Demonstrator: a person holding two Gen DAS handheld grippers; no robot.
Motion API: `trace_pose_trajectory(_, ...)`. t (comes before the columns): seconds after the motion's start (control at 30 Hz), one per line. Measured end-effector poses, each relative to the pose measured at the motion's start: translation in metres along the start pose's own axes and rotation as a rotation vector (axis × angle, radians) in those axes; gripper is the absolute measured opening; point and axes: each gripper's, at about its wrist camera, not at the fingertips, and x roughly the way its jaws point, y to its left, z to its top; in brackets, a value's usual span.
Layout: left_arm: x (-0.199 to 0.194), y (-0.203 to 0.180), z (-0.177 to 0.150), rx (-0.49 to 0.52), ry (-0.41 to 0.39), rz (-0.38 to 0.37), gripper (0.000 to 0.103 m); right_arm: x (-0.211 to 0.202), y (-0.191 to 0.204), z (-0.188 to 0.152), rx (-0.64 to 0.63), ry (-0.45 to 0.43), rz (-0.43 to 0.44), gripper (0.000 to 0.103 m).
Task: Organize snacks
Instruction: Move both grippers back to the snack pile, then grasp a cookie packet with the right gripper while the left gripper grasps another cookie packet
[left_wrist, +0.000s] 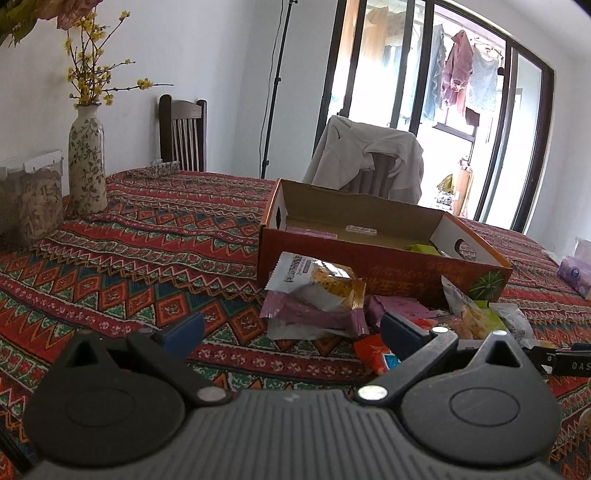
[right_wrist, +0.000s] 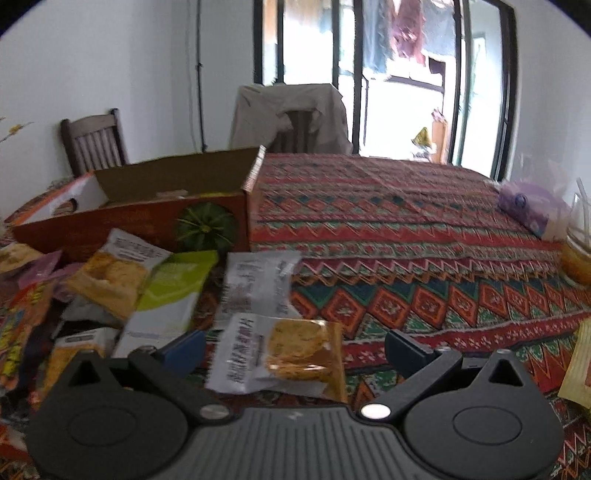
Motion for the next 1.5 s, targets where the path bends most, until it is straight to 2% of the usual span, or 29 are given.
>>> trace_pose_trajectory(0.07,0.001,0.000,0.000,-0.002,0.004,0.002,0.103,0.005,-0.003,0.001,0.006,0.019,-0.007,0.103)
trace_pose_trajectory(0.23,0.002,-0.001,0.000,0.001,0.009,0.002,0.103,0.012,-0.001,0.000,-0.011,0.064,0.002,0.095)
trace_pose_trajectory(0.4,0.003,-0.005,-0.001,0.006,0.016,0.000,0.103,0.013,0.001,0.001,-0.029,0.062,0.038,0.091)
trace_pose_trajectory(0.47,0.003,-0.006,-0.001,0.007,0.018,-0.001,0.103,0.011,0.003,0.000,-0.038,0.050,0.054,0.084)
trace_pose_trajectory(0.53,0.002,-0.007,-0.001,0.008,0.017,-0.003,0.103,0.008,0.004,-0.002,-0.044,0.034,0.065,0.072)
trace_pose_trajectory(0.67,0.000,-0.008,-0.001,0.011,0.012,-0.001,0.103,0.002,0.001,-0.004,-0.028,-0.007,0.077,0.063)
trace_pose_trajectory(0.7,0.000,-0.007,-0.001,0.011,0.012,0.000,0.103,0.000,0.000,-0.006,-0.021,-0.021,0.080,0.054)
trace_pose_trajectory(0.77,0.000,-0.007,-0.001,0.009,0.013,0.004,0.103,-0.004,-0.002,-0.007,-0.013,-0.046,0.073,0.048)
trace_pose_trajectory(0.97,-0.002,-0.008,-0.001,0.013,0.012,0.010,0.103,-0.012,0.000,-0.009,-0.027,-0.103,0.057,0.044)
trace_pose_trajectory(1.17,-0.001,-0.009,0.000,0.010,0.018,0.020,0.103,-0.025,0.002,-0.014,-0.032,-0.199,0.033,0.044)
trace_pose_trajectory(1.5,0.015,-0.022,0.011,0.065,0.026,0.026,0.103,-0.027,0.001,-0.015,-0.028,-0.225,0.035,0.044)
